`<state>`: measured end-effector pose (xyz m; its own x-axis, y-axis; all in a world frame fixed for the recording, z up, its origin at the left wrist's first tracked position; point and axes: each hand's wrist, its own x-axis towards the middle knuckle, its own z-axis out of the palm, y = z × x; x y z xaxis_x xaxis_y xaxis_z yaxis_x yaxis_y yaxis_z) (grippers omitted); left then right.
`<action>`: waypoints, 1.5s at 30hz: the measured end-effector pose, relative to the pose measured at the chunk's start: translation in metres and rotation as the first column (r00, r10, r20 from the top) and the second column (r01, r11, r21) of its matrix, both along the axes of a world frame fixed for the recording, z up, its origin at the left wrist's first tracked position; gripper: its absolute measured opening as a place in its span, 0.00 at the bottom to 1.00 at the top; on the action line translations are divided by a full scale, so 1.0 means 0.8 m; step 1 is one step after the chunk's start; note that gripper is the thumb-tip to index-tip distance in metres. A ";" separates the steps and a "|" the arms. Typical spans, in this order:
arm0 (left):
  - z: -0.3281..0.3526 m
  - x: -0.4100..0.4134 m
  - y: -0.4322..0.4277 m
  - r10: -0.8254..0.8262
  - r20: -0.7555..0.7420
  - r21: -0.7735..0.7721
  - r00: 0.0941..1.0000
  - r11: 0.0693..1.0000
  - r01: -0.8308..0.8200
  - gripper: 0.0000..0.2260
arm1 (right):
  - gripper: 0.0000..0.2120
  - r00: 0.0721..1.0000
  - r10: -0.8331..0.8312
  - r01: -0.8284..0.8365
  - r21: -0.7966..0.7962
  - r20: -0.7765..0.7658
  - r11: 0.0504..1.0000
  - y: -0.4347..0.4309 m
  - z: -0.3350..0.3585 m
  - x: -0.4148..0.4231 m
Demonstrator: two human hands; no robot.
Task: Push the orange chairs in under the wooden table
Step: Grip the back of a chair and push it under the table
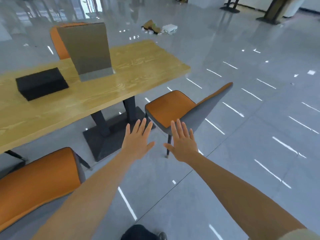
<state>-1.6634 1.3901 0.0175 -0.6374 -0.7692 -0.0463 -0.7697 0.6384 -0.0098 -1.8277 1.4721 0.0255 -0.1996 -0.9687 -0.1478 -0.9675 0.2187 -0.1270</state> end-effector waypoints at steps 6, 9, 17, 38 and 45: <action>0.002 -0.147 -0.031 -0.156 0.003 0.005 0.988 0.988 0.156 0.34 | 0.39 0.987 -0.151 0.152 -0.020 0.048 0.988 -0.010 0.006 -0.128; -0.002 -0.216 -0.053 -0.209 -0.020 0.027 0.978 0.977 0.209 0.35 | 0.39 0.976 -0.211 0.212 -0.015 0.061 0.977 -0.024 0.004 -0.188; -0.025 -0.400 -0.138 -0.270 -0.059 0.093 0.961 0.957 0.275 0.38 | 0.40 0.960 -0.277 0.275 0.046 0.039 0.960 -0.104 -0.004 -0.343; -0.064 -0.537 -0.171 0.151 -0.023 0.346 0.988 0.929 -0.134 0.27 | 0.39 0.959 0.280 -0.268 0.172 -0.043 0.948 -0.248 -0.051 -0.571; -0.060 -0.538 -0.161 0.281 0.040 0.398 0.959 0.876 -0.273 0.23 | 0.20 0.882 0.467 -0.449 0.184 -0.065 0.874 -0.278 -0.057 -0.600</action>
<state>-2.0940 1.2615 -0.0303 -0.4045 -0.8346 -0.3739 -0.9132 0.3465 0.2146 -2.3077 1.2494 -0.0198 0.2382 -0.9205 -0.3098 -0.9696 -0.2437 -0.0213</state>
